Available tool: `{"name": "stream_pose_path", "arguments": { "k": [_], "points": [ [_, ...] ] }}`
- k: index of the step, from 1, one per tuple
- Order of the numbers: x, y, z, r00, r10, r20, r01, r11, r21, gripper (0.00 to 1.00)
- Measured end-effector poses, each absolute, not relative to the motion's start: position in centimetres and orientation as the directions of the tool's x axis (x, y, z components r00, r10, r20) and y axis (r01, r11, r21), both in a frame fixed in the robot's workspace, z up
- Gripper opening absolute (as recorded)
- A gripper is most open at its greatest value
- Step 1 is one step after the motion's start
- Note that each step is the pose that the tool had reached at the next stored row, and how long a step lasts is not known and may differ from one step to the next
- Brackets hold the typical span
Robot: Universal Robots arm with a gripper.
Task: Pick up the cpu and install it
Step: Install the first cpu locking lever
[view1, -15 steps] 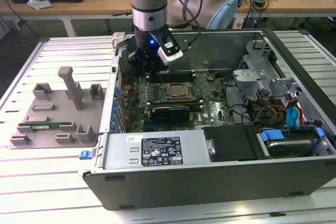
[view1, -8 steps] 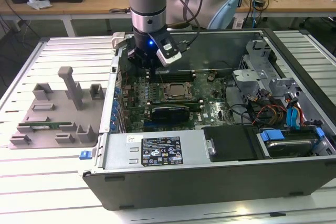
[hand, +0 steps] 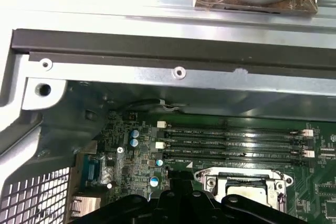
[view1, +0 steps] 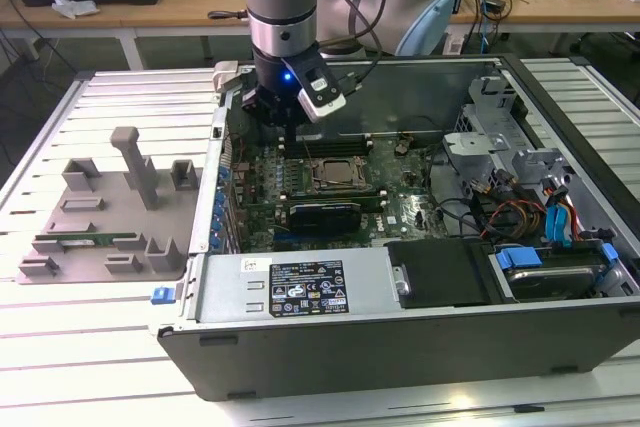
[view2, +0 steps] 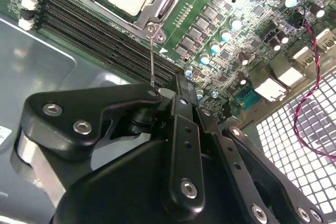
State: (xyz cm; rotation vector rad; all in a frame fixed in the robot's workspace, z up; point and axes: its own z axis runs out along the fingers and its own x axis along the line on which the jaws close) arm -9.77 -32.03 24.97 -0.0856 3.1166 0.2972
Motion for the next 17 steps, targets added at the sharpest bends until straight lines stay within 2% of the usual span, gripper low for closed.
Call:
{"name": "stream_pose_path", "arguments": {
  "k": [17],
  "points": [
    [-7.6, -32.0, 25.1, -0.998, -0.053, -0.016, -0.055, 0.973, 0.224, 0.11]
  ]
}}
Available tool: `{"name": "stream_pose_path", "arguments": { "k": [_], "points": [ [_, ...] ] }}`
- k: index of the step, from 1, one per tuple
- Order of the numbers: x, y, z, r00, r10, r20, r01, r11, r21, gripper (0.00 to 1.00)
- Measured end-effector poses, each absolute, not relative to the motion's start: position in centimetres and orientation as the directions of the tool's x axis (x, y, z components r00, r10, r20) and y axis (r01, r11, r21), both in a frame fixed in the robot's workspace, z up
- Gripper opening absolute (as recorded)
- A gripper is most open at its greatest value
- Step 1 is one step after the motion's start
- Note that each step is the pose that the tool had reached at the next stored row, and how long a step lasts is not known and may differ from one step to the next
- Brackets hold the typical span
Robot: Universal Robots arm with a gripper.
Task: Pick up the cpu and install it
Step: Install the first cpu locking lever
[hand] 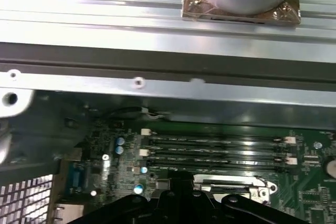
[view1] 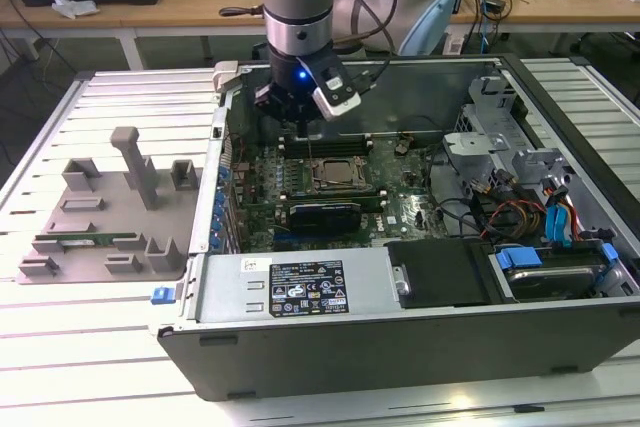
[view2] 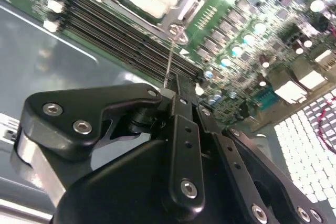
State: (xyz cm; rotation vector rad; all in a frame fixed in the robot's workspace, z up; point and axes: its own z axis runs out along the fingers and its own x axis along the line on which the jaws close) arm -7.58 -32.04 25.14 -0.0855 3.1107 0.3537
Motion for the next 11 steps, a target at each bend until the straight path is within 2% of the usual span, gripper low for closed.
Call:
{"name": "stream_pose_path", "arguments": {
  "k": [11],
  "points": [
    [-4.5, -32.0, 24.8, -0.998, -0.053, -0.021, -0.056, 0.973, 0.224, 0.11]
  ]
}}
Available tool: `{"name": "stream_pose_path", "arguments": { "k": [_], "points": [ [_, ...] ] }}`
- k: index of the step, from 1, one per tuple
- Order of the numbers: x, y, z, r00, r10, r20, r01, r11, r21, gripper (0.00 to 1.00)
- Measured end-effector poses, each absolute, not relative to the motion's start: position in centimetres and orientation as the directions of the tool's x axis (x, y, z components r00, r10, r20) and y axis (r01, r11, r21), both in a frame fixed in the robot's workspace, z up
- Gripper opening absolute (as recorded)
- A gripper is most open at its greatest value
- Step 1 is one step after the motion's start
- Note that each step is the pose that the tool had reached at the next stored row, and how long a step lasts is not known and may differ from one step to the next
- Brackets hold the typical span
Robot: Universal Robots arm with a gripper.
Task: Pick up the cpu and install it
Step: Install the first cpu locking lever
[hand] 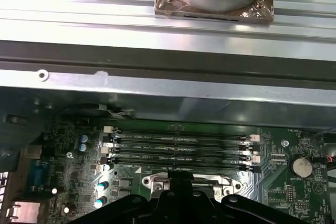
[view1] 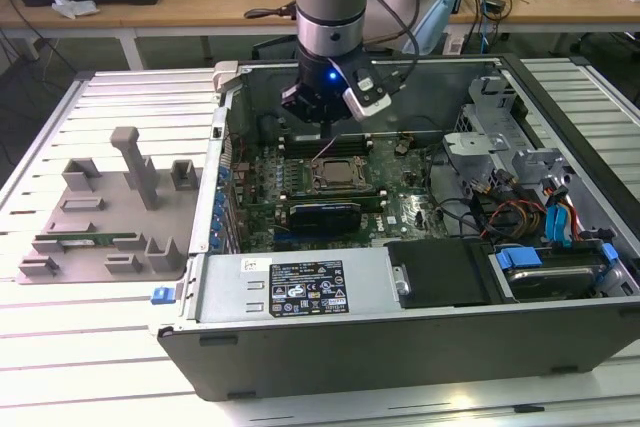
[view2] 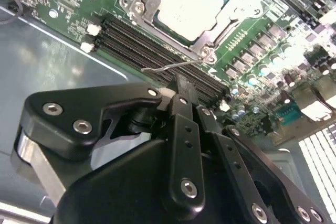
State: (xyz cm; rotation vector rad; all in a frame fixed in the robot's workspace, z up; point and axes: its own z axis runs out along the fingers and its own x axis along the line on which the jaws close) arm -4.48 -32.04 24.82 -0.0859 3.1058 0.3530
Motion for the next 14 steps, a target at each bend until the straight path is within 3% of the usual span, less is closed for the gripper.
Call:
{"name": "stream_pose_path", "arguments": {
  "k": [9, 14],
  "points": [
    [-4.47, -32.11, 24.07, -0.998, -0.053, -0.043, -0.061, 0.973, 0.225, 0.11],
    [-4.43, -32.34, 23.73, -0.996, -0.053, -0.072, -0.068, 0.972, 0.223, 0.11]
  ]
}}
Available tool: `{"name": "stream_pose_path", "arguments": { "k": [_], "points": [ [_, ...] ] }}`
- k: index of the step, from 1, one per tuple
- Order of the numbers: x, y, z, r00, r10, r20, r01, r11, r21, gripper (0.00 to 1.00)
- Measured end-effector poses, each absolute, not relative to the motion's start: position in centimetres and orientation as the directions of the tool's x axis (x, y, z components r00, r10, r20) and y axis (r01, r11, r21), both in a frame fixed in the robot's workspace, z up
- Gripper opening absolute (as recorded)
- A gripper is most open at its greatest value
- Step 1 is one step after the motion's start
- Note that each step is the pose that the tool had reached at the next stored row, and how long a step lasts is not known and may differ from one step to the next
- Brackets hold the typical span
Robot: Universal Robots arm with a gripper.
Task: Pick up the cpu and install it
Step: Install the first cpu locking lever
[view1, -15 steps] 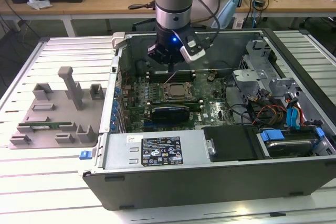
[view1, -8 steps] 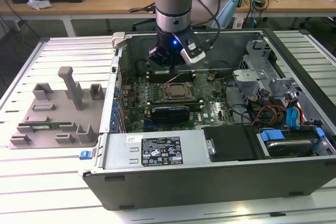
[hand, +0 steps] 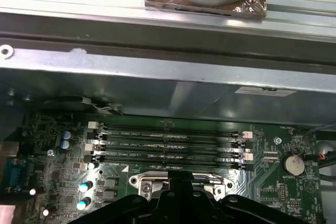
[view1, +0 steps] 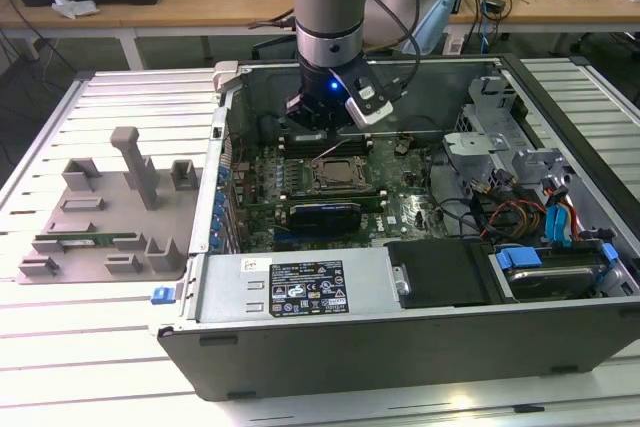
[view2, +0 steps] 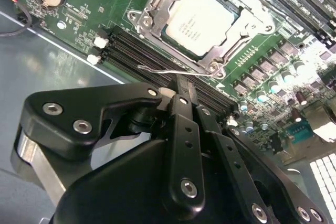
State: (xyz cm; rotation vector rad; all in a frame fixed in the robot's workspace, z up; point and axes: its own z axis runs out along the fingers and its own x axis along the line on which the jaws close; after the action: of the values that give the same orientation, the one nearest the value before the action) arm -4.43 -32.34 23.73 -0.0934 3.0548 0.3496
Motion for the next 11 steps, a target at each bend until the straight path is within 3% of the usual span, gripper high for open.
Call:
{"name": "stream_pose_path", "arguments": {
  "k": [11],
  "points": [
    [-4.13, -32.18, 23.35, -0.996, -0.047, -0.072, -0.061, 0.976, 0.208, 0.11]
  ]
}}
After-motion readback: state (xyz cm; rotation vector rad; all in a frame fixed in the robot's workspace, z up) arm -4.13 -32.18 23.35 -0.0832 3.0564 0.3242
